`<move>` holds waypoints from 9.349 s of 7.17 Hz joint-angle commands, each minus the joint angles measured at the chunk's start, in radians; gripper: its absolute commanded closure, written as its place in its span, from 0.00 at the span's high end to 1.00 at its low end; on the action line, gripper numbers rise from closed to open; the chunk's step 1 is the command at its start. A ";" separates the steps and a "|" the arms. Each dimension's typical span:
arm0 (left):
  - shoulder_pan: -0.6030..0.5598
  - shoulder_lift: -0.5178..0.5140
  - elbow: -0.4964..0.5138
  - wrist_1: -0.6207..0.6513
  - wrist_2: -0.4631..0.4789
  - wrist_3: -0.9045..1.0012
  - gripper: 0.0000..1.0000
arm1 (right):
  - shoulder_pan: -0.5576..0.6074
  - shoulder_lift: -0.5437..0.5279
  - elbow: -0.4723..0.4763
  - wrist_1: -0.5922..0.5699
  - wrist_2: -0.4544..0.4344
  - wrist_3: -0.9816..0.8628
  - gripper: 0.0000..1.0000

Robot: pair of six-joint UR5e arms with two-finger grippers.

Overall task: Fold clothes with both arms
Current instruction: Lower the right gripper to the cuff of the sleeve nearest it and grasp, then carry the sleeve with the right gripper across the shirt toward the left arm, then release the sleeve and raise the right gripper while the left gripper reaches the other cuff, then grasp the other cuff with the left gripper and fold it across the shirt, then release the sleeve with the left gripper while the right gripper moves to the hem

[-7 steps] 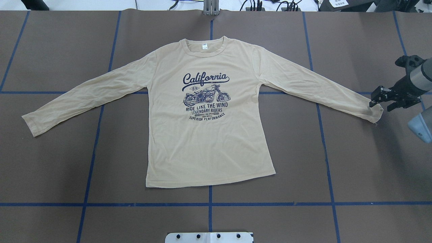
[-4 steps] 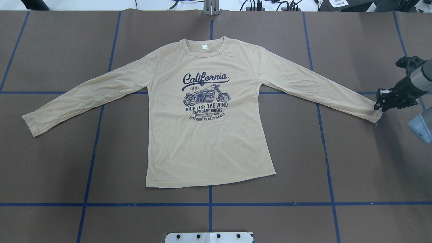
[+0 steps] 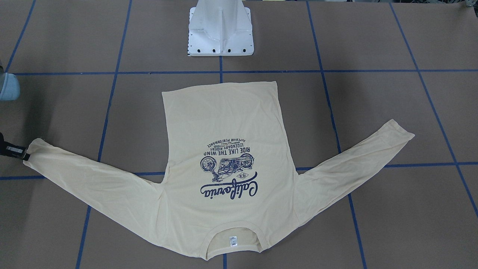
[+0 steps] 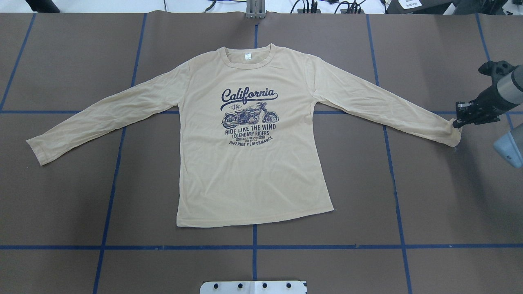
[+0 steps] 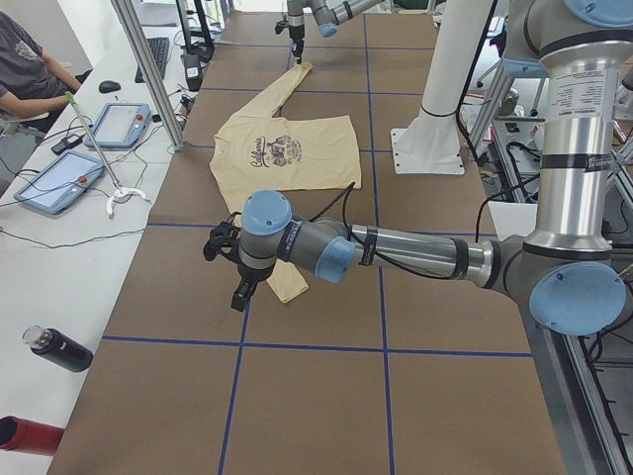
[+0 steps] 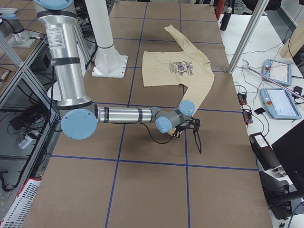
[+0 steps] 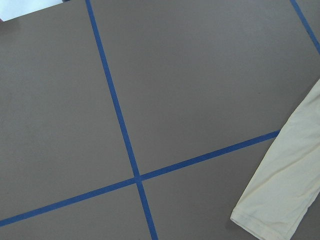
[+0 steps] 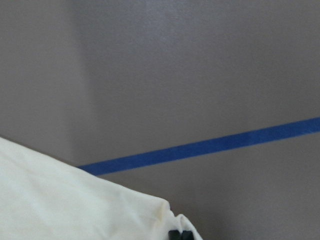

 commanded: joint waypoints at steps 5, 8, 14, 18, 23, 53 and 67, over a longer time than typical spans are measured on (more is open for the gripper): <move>0.008 0.000 0.002 0.000 -0.001 0.003 1.00 | -0.240 0.445 0.067 -0.022 -0.233 0.525 0.00; 0.012 0.000 0.004 0.000 -0.001 0.003 1.00 | -0.385 0.781 -0.005 -0.251 -0.422 0.537 0.00; 0.026 0.002 0.019 0.002 -0.001 0.003 1.00 | -0.582 1.016 -0.234 -0.248 -0.669 0.415 0.00; 0.031 0.000 0.019 0.002 -0.001 0.003 1.00 | -0.620 1.152 -0.500 -0.090 -0.748 0.417 0.00; 0.130 -0.005 0.068 -0.103 -0.001 0.002 1.00 | -0.636 1.242 -0.581 -0.090 -0.768 0.459 1.00; 0.846 -0.995 0.384 -0.524 0.361 -1.621 0.00 | 0.121 0.068 0.211 -0.272 -0.081 -0.301 0.99; 0.808 -0.646 0.140 -0.520 0.404 -1.437 0.98 | -0.936 0.015 0.700 -0.283 -0.912 1.280 0.90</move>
